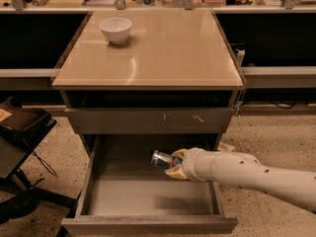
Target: Place redbull can into middle drawer
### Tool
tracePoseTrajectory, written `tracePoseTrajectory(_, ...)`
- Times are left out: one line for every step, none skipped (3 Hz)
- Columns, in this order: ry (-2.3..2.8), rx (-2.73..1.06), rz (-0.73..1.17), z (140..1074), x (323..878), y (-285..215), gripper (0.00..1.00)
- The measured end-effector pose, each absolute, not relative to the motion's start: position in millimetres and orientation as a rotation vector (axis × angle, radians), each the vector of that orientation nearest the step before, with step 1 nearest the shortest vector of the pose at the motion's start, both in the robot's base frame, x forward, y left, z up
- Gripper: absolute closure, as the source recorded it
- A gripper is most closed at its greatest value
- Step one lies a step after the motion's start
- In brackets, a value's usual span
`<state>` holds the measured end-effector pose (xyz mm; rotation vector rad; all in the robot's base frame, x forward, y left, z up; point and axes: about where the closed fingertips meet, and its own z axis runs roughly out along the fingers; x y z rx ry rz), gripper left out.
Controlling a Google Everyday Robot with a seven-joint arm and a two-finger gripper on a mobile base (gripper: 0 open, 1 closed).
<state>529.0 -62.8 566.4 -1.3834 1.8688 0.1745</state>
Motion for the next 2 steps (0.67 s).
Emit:
tracePoseTrajectory(1.939, -1.376, 0.207, 531, 524, -66, 1.0)
tracePoseTrajectory(1.995, -1.412, 0.286, 468, 533, -55, 1.0)
